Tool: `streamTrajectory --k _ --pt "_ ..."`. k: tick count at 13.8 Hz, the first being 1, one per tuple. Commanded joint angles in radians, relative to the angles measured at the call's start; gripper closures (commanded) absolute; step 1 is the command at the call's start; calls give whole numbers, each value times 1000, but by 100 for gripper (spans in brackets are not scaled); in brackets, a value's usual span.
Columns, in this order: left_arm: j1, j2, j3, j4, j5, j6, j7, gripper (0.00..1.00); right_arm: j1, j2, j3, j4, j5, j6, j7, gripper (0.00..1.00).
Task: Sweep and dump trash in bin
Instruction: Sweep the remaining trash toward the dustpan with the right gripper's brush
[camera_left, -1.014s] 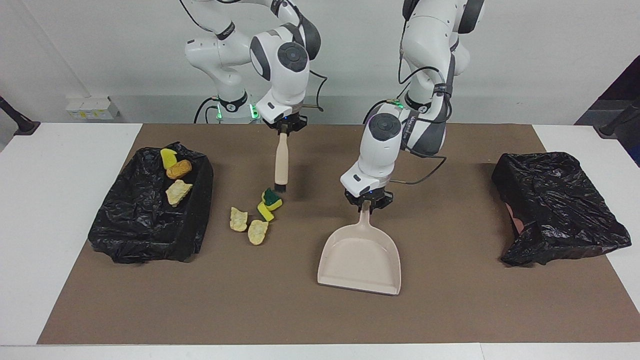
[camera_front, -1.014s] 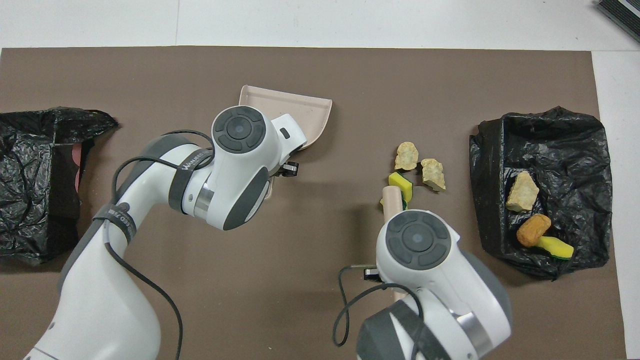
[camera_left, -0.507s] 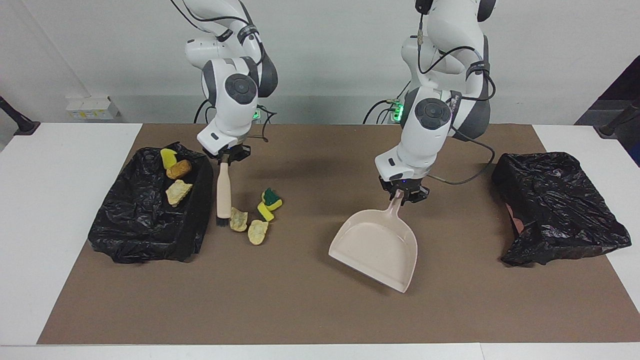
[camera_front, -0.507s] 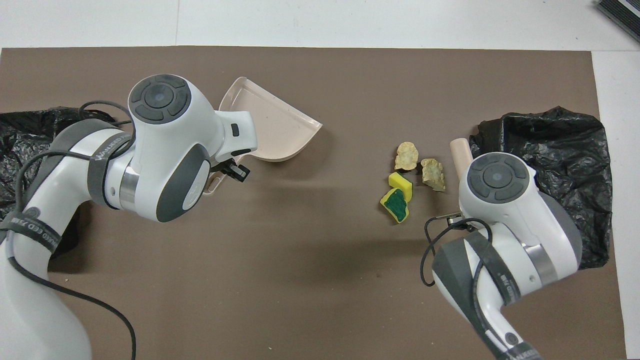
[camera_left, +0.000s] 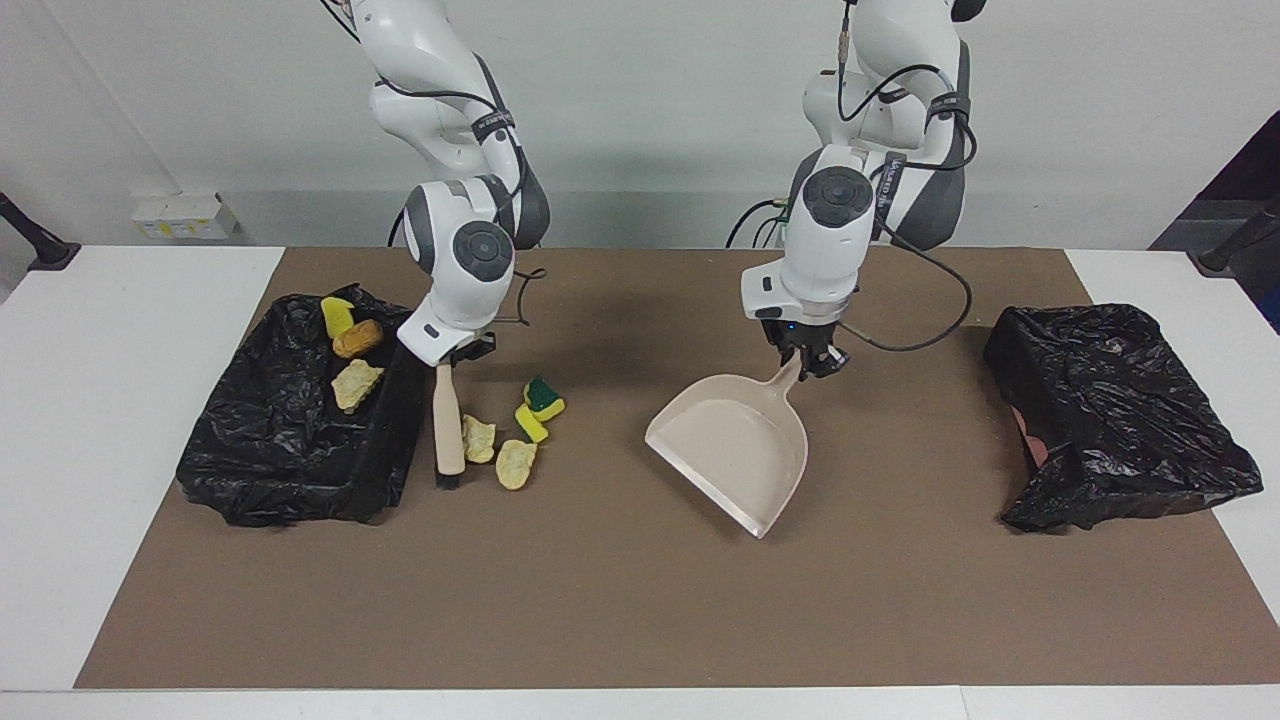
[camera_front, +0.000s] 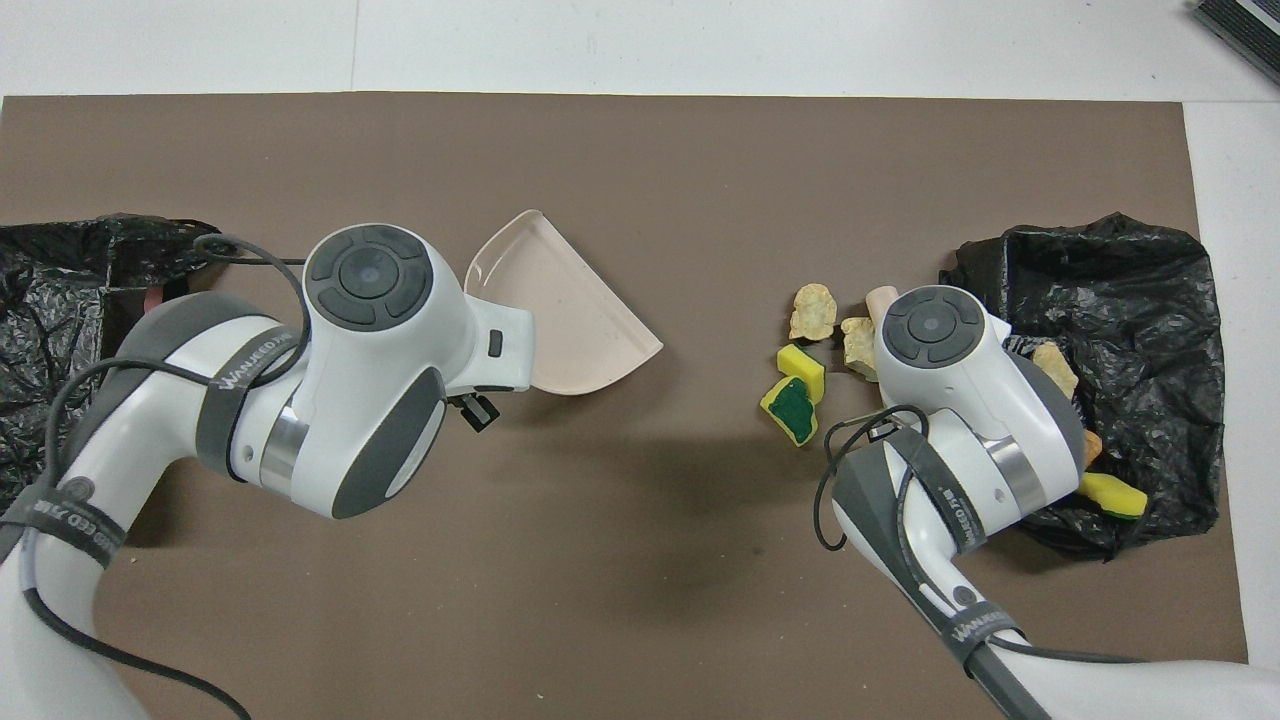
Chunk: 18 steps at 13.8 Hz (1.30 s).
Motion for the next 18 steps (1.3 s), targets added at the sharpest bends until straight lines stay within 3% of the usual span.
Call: streamTrajectory --k 1,5,12,16,18 --pt "-29 -85 8 -125 25 78 158 100 15 8 15 7 94 4 -54 100" --pt "-30 -107 6 -177 24 112 441 100 17 8 52 4 200 5 -53 100" --pt "-111 -93 2 -240 19 153 221 100 18 8 63 -36 295 61 -69 100" --pt "-130 -96 2 -240 10 153 166 100 28 8 132 -36 456 103 -71 100" --pt "-130 -96 2 -242 10 156 166 100 29 23 153 -22 646 166 -74 100"
